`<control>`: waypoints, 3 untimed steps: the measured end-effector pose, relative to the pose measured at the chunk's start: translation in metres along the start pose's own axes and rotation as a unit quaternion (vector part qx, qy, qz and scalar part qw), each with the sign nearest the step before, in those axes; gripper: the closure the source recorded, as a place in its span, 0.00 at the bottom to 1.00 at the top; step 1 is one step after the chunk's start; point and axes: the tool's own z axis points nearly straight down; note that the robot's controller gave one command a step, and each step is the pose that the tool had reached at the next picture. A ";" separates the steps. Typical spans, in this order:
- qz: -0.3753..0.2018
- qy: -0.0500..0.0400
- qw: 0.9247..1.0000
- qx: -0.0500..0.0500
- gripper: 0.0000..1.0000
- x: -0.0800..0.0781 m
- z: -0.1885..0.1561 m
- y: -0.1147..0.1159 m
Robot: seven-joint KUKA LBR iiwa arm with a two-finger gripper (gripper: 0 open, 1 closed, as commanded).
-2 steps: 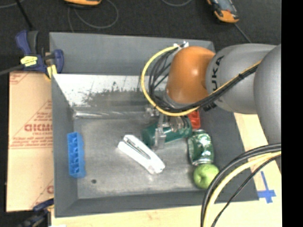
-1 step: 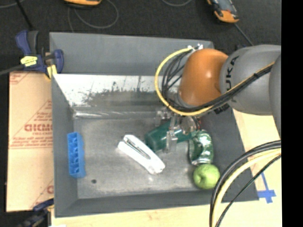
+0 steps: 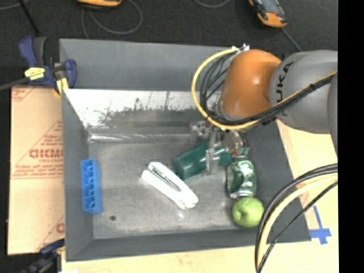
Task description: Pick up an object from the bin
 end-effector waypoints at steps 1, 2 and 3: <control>0.020 0.004 1.000 -0.002 0.00 0.017 0.055 -0.008; 0.022 0.002 1.000 -0.002 1.00 -0.002 0.053 -0.007; 0.023 0.002 1.000 -0.002 1.00 -0.002 0.053 -0.007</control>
Offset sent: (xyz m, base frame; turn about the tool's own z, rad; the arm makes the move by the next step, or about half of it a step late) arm 0.0017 -0.0057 -0.0540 0.0461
